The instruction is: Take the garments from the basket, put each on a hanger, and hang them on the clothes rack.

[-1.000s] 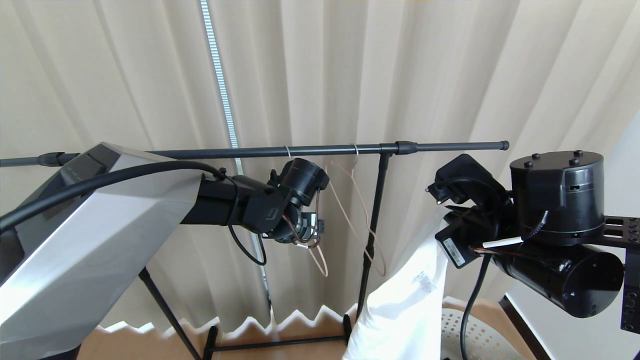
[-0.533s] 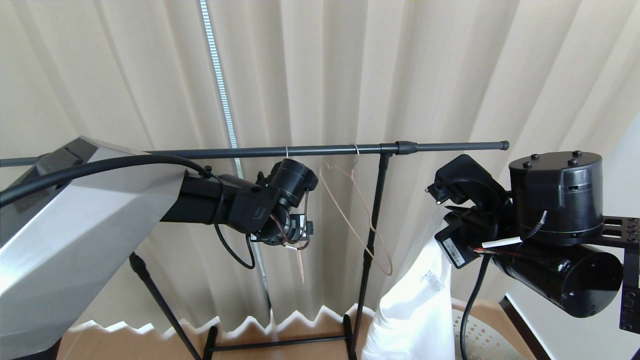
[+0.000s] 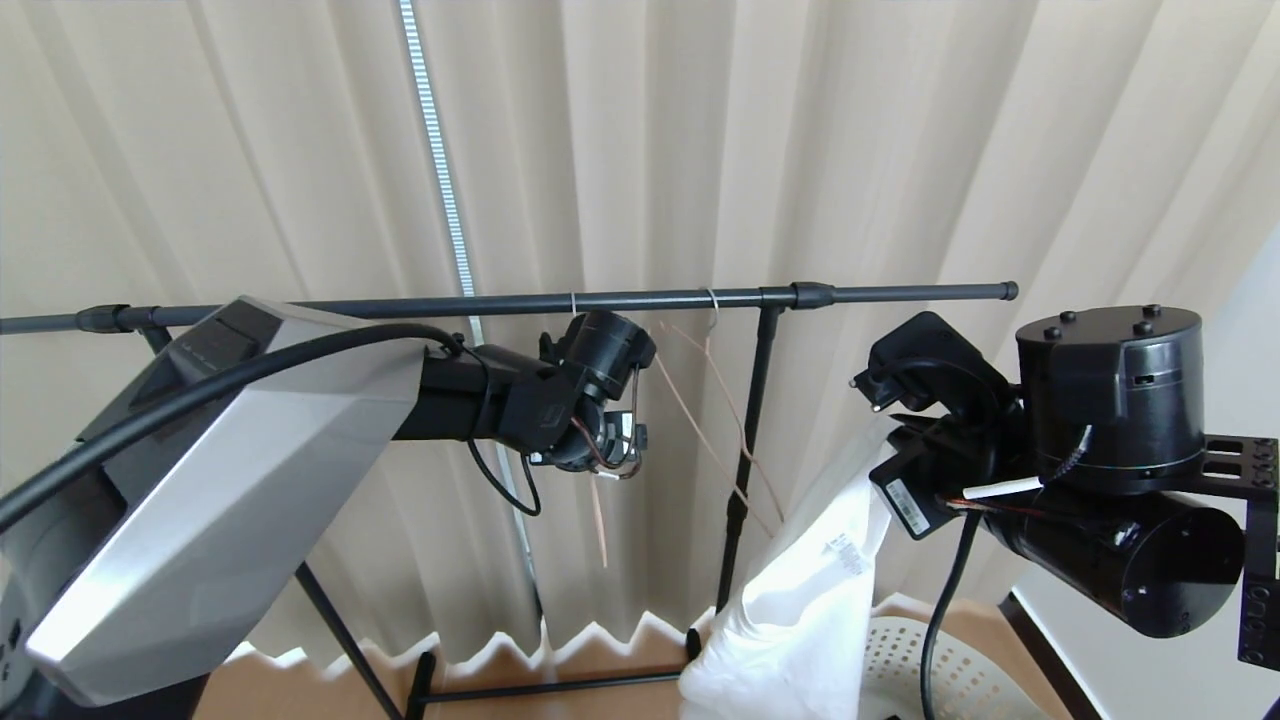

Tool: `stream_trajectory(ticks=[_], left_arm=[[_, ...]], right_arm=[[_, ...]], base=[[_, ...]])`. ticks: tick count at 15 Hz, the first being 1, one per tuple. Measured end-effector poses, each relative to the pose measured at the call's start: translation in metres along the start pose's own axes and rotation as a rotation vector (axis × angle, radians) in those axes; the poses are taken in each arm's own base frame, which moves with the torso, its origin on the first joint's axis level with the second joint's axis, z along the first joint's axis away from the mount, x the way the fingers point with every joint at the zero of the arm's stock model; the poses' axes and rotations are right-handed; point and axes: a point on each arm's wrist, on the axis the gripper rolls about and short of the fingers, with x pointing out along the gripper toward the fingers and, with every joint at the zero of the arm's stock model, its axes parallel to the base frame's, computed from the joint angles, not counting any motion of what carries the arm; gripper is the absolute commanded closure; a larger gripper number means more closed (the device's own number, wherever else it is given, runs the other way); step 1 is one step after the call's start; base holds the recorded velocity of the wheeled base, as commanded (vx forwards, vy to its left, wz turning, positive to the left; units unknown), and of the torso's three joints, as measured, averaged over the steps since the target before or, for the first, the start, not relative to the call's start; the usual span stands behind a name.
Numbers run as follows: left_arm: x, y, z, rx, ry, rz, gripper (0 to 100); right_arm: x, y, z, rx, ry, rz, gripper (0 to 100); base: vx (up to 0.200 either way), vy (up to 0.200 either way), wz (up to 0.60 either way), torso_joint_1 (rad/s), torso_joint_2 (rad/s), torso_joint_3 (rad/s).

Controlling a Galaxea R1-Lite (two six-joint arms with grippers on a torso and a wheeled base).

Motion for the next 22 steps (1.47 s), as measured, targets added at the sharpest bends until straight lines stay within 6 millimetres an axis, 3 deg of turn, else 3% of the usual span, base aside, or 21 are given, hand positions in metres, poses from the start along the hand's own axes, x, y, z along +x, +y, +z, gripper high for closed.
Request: stream_trajectory(ticks=[1,2,9,15,22], left_arm=[[0.004,-0.002,0.000,0.000,-0.001,-0.001,0],[0.008,-0.004,0.000,0.002,-0.004,-0.003,100],[0.017,-0.010,-0.005,0.028,0.009,-0.007,100],[-0.011,-0.005,0.011,0.061,-0.025,-0.062,100],[-0.040,0.002,0.012,0.125,-0.096,-0.111,100]], right_arm=[[0.000,0.000,0.000,-0.001,0.001,0.000,100],[0.001,0.001,0.000,-0.002,0.003,0.001,100],[0.002,0.002,0.000,-0.003,0.004,0.001,100],[0.002,0.002,0.000,-0.002,0.003,0.001,100],[0.003,0.001,0.000,-0.002,0.006,-0.001,100]], base=[[0.000,0.000,0.00,0.000,0.00,0.000],[0.000,0.000,0.00,0.000,0.00,0.000],[0.000,0.000,0.00,0.000,0.00,0.000],[0.000,0.000,0.00,0.000,0.00,0.000],[0.000,0.000,0.00,0.000,0.00,0.000]])
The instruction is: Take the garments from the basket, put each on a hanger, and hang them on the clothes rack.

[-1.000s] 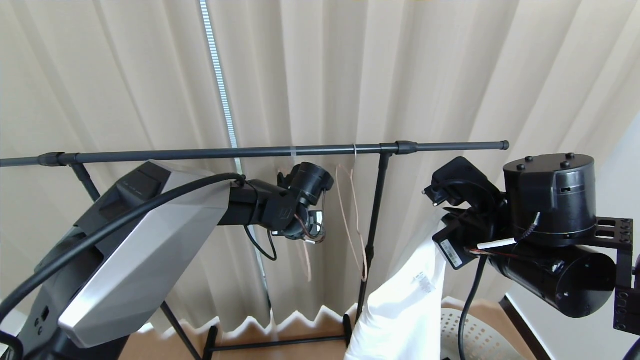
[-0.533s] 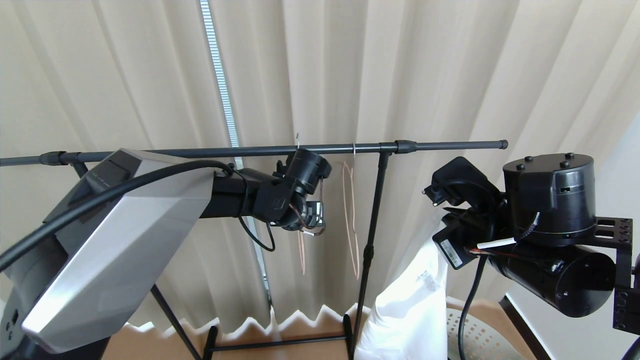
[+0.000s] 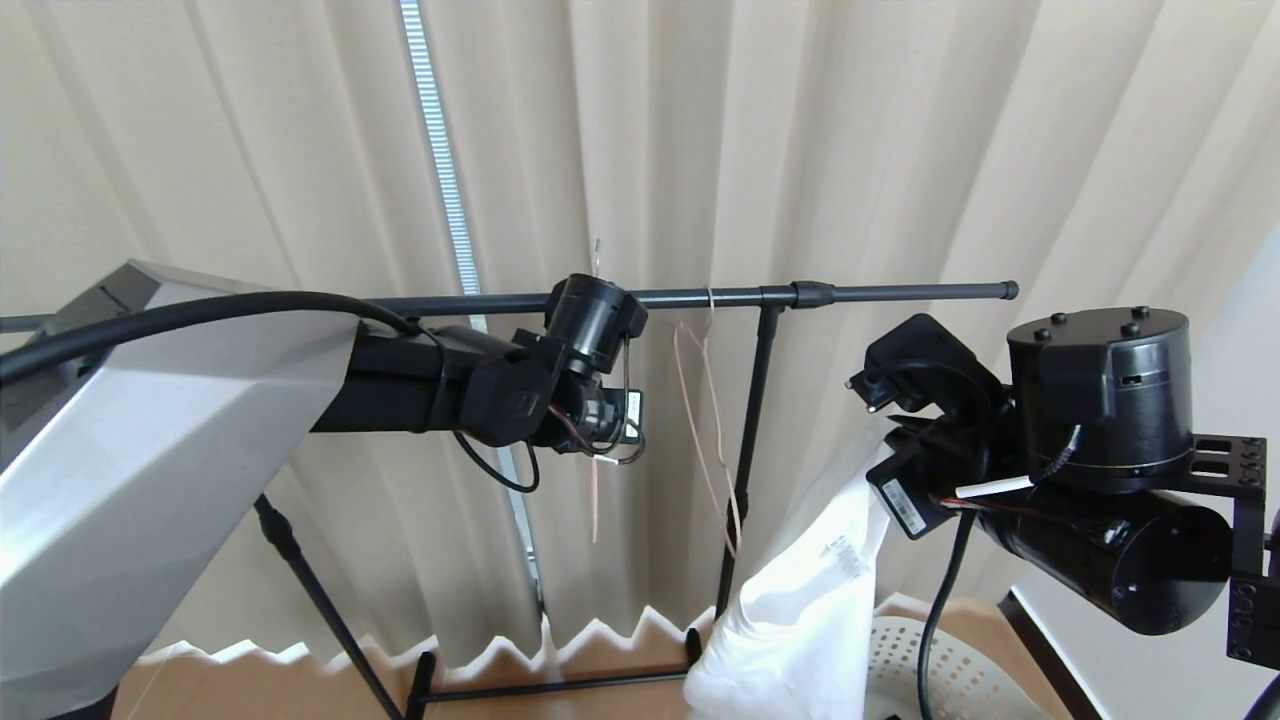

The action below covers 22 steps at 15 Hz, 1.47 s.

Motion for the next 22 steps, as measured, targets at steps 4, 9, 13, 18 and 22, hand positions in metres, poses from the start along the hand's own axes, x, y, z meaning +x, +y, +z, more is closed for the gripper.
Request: stream_trajectory(ticks=[4,9,13,18,22], left_arm=[[-0.008,0.003,-0.009,0.080,-0.033,-0.015,100],[-0.021,0.011,-0.024,0.162,-0.056,-0.055,100],[-0.033,0.024,-0.047,0.242,-0.072,-0.062,100],[-0.040,0.031,-0.057,0.250,-0.088,-0.062,100],[-0.052,0.037,-0.065,0.252,-0.096,-0.063,100]], right_arm=[[0.000,0.000,0.000,0.000,0.000,0.001,100],[0.000,0.000,0.000,-0.001,0.001,0.001,100],[0.001,0.001,0.000,-0.002,0.002,0.001,100],[0.001,0.001,-0.001,-0.004,0.005,0.002,100],[0.000,0.001,-0.001,-0.002,0.004,0.001,100]], base=[[0.000,0.000,0.00,0.000,0.00,0.000],[0.000,0.000,0.00,0.000,0.00,0.000],[0.000,0.000,0.00,0.000,0.00,0.000],[0.000,0.000,0.00,0.000,0.00,0.000],[0.000,0.000,0.00,0.000,0.00,0.000]])
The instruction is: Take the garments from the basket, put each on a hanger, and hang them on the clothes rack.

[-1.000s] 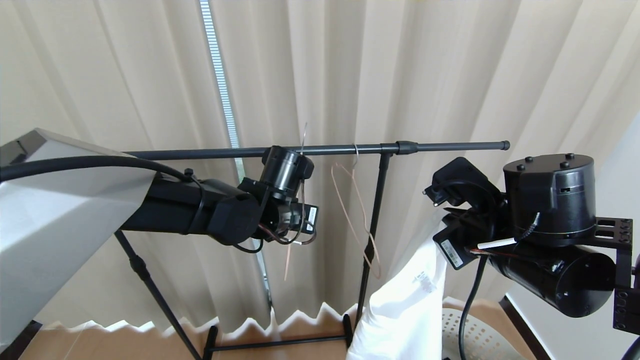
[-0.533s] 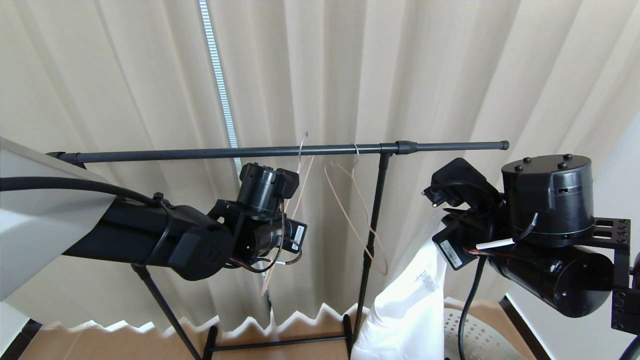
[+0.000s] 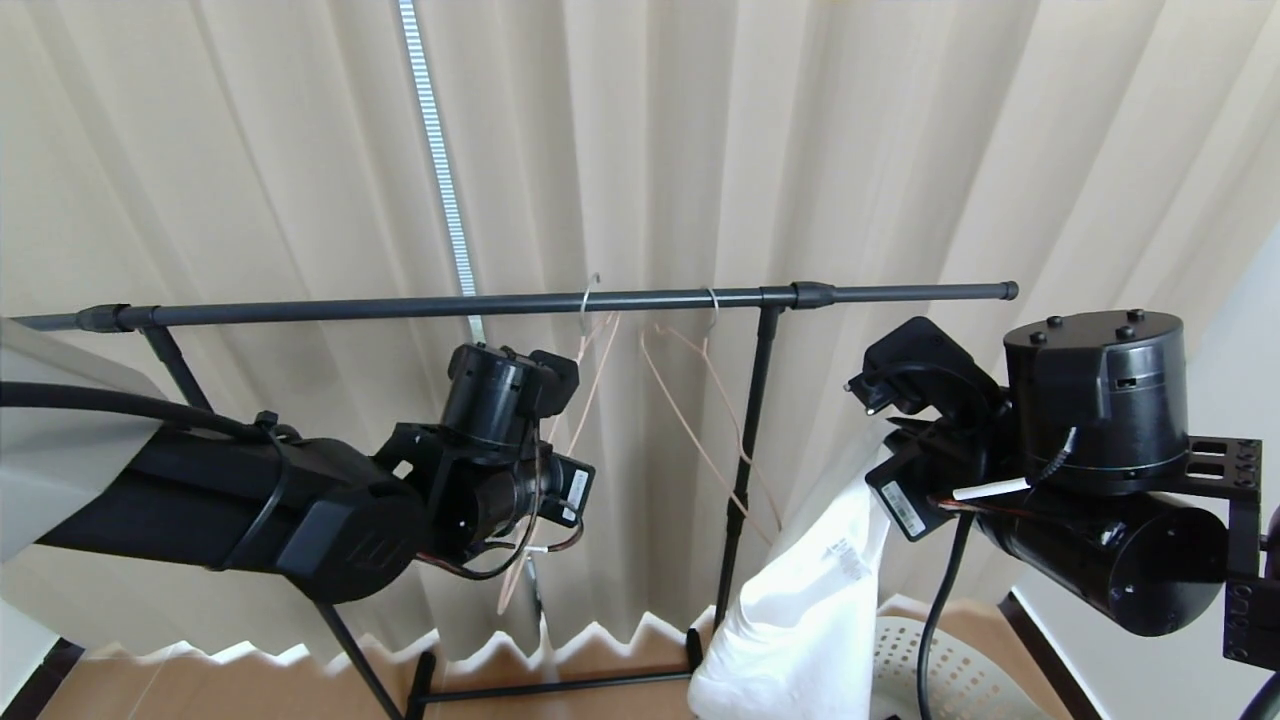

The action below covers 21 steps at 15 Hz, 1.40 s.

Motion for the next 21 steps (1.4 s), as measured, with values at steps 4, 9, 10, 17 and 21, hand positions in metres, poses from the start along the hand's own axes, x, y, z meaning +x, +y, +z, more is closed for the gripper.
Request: stream_trajectory(ticks=[4,9,10,17,21], left_arm=[[-0.024,0.009,-0.026,0.018,-0.036,-0.042,100],[-0.069,0.040,-0.070,0.110,-0.108,-0.210,100],[-0.077,0.046,-0.080,0.139,-0.126,-0.251,100],[-0.122,0.065,-0.136,0.329,-0.217,-0.380,100],[-0.139,0.058,-0.147,0.355,-0.240,-0.420,100]], right_arm=[[-0.009,-0.007,0.001,0.013,-0.019,-0.005,100],[-0.028,-0.006,0.002,0.014,-0.057,-0.002,100],[-0.031,-0.002,0.004,0.013,-0.068,-0.001,100],[-0.030,0.023,0.001,-0.031,-0.053,-0.006,100],[-0.019,0.031,0.004,-0.001,-0.071,-0.054,100]], base=[[0.000,0.000,0.00,0.000,0.00,0.000],[0.000,0.000,0.00,0.000,0.00,0.000],[0.000,0.000,0.00,0.000,0.00,0.000],[0.000,0.000,0.00,0.000,0.00,0.000],[0.000,0.000,0.00,0.000,0.00,0.000]])
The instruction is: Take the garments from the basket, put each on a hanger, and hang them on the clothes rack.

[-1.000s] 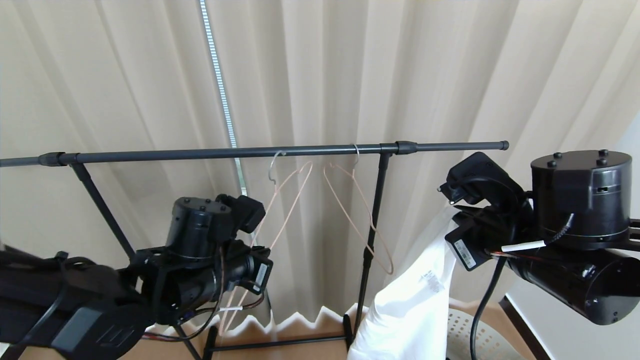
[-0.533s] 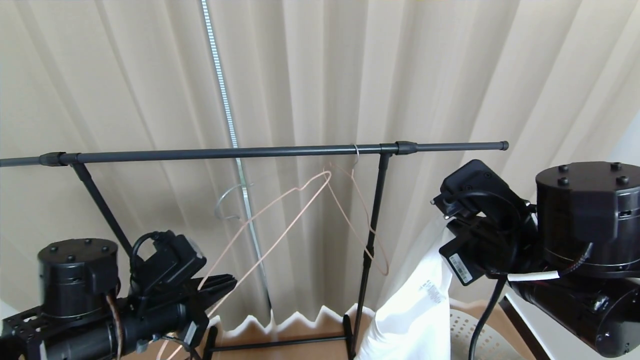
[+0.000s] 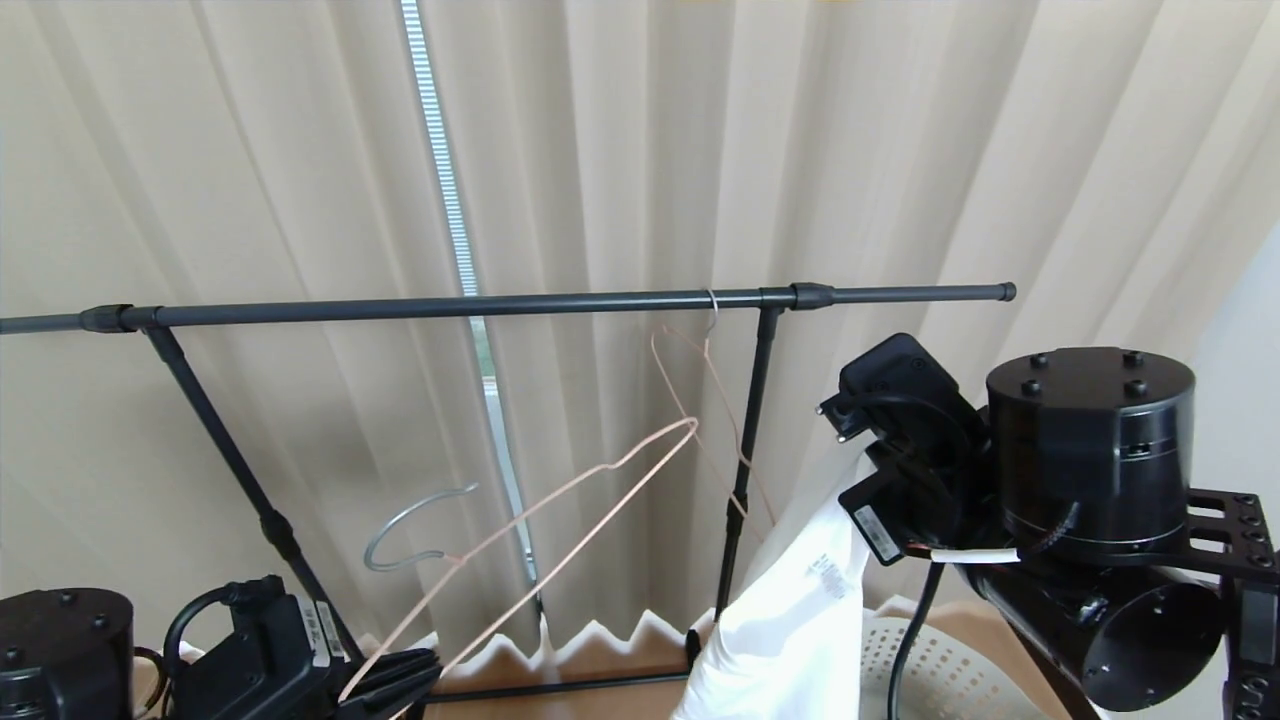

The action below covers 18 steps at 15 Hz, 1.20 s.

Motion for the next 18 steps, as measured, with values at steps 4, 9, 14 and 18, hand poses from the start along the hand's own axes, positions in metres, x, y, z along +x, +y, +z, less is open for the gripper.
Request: stream_trajectory(ticks=[4,9,14,18], left_arm=[[-0.004,-0.010,0.006,0.037,-0.044,-0.042,100],[0.003,-0.019,0.005,0.052,-0.025,-0.117,100],[0.012,-0.023,0.002,0.048,0.002,-0.182,100],[0.018,-0.024,0.000,0.036,0.028,-0.206,100]], right_arm=[[0.016,0.005,0.000,0.026,-0.005,-0.029,100],[0.029,0.008,0.005,0.068,-0.034,-0.056,100],[0.040,0.012,0.004,0.075,-0.030,-0.070,100],[0.044,0.013,0.005,0.080,-0.033,-0.074,100]], base=[[0.000,0.000,0.00,0.000,0.00,0.000],[0.000,0.000,0.00,0.000,0.00,0.000],[0.000,0.000,0.00,0.000,0.00,0.000],[0.000,0.000,0.00,0.000,0.00,0.000]])
